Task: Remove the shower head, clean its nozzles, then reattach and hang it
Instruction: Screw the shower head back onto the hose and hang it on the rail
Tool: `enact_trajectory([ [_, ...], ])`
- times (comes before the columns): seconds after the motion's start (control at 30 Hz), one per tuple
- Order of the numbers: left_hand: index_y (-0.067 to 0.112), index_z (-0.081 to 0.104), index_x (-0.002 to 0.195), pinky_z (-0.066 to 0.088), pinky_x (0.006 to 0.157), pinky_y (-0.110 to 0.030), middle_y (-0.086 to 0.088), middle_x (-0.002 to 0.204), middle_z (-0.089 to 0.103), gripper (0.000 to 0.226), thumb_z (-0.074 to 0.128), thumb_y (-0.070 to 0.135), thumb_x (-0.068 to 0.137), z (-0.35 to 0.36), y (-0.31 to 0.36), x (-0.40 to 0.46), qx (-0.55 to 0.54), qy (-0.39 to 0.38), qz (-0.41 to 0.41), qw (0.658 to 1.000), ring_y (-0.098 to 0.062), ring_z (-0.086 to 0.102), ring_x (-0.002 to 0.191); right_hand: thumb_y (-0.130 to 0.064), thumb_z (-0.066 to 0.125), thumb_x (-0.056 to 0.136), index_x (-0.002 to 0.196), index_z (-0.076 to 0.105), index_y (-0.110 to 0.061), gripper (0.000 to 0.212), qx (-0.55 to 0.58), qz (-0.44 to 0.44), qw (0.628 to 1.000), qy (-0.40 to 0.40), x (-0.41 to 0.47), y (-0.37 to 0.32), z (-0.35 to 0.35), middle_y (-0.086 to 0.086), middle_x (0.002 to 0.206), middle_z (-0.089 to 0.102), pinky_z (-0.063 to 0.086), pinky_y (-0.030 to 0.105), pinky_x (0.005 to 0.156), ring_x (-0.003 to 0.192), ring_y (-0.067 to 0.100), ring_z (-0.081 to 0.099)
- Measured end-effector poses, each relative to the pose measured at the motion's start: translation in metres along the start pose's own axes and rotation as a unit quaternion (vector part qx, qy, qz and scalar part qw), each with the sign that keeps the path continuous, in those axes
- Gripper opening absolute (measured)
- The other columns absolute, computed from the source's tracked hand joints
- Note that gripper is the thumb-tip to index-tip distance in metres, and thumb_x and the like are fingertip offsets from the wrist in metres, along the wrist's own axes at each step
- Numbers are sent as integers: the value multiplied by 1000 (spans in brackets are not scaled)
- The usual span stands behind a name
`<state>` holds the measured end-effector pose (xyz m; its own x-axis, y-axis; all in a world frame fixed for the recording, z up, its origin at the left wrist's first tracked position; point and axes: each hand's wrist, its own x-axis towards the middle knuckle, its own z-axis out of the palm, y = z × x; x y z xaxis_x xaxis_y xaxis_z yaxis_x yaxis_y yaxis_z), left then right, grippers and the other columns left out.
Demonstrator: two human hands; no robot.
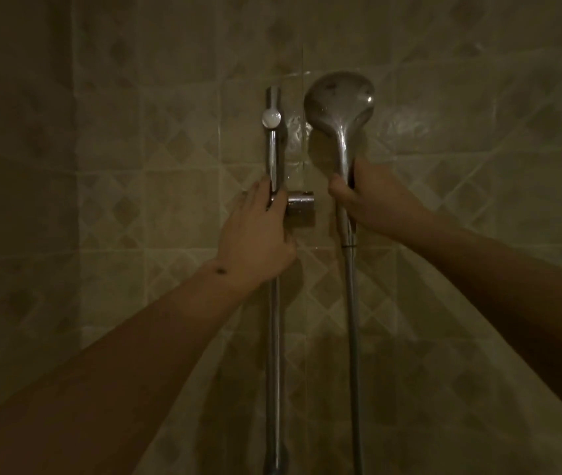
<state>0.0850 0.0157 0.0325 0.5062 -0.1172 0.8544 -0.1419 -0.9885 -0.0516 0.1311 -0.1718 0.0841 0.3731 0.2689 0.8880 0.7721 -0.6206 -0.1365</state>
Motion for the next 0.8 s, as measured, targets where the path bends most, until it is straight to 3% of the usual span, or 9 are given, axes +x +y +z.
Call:
enact_trajectory([
  [0.1,15,29,160,32,118,-44,-16,168,22,78,59,30,90,8,-3,3,40,-2,3,999,-34,30,150,-37,49,95,85,56,-9,31,-7,-1,1000,19,33,1,2,8,69,62,49,34,52,58,22,61],
  [0.27,14,16,164,14,127,-44,-20,171,11,78,53,32,98,17,-3,3,44,4,-5,999,-33,9,158,-41,49,96,88,55,-14,30,-7,-4,998,62,70,1,10,-2,65,56,35,23,46,53,11,55],
  [0.47,6,22,161,9,128,-42,-25,168,20,78,55,30,95,21,-3,2,37,39,2,999,-37,16,156,-43,49,95,97,59,-8,36,11,-11,997,80,89,-3,18,9,80,66,53,35,58,65,20,64],
  [0.7,4,23,160,11,127,-48,-28,165,23,85,60,33,90,25,-3,3,51,35,7,998,-42,19,155,-42,50,96,93,59,-7,36,16,-18,996,85,98,-9,22,5,76,60,43,30,55,62,16,57],
  [0.8,3,23,160,11,128,-49,-30,165,22,85,59,34,89,27,-3,3,63,34,9,997,-43,19,154,-42,47,97,101,58,-5,39,26,-1,996,87,102,-10,20,9,84,63,52,36,61,70,21,62],
])
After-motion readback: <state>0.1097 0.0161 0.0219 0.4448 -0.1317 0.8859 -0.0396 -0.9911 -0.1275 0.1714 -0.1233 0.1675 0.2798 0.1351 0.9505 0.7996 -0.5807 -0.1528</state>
